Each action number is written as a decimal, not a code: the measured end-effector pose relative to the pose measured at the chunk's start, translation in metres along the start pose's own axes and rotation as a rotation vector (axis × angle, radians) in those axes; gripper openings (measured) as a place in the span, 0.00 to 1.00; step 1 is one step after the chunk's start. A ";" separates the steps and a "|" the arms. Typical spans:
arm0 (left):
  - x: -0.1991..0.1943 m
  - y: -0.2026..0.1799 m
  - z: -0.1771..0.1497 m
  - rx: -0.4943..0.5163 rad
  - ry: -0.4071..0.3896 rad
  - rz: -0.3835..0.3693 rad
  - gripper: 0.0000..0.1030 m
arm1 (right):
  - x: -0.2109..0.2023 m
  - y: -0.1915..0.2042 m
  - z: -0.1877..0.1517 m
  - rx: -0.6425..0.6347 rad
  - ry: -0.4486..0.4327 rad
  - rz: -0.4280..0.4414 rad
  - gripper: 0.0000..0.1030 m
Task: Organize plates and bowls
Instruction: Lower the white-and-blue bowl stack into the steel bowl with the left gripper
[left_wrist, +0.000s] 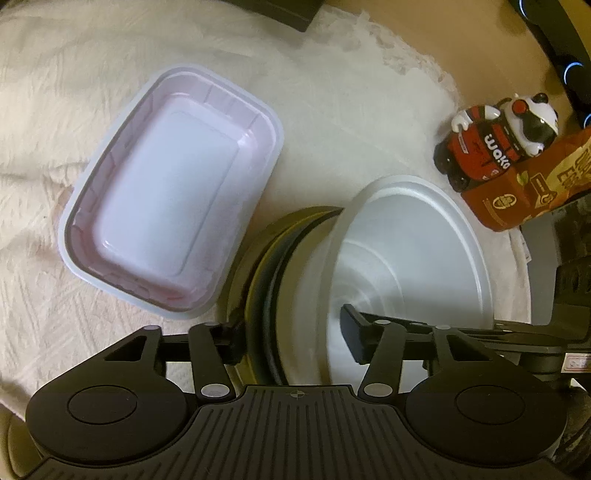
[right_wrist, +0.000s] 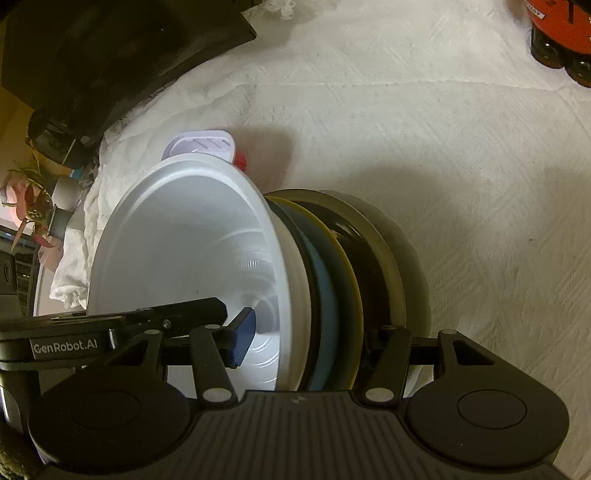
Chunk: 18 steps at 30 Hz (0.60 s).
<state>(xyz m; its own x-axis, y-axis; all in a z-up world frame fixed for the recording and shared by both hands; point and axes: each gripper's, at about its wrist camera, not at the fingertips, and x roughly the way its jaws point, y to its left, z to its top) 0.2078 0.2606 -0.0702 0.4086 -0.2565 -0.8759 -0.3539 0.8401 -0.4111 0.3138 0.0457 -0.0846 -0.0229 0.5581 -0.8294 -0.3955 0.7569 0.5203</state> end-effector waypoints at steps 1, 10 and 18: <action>-0.002 0.004 0.001 -0.004 0.004 -0.009 0.50 | 0.000 0.002 0.000 -0.001 0.001 -0.011 0.54; -0.002 0.007 0.002 0.003 0.007 -0.023 0.46 | -0.013 0.013 -0.001 -0.055 -0.020 -0.131 0.54; -0.007 0.003 0.005 0.001 0.004 0.014 0.42 | -0.034 -0.003 0.002 0.021 -0.065 -0.055 0.54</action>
<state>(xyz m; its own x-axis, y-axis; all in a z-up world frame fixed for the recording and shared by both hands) 0.2079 0.2673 -0.0639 0.4000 -0.2466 -0.8827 -0.3589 0.8441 -0.3984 0.3178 0.0251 -0.0578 0.0582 0.5358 -0.8423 -0.3752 0.7936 0.4789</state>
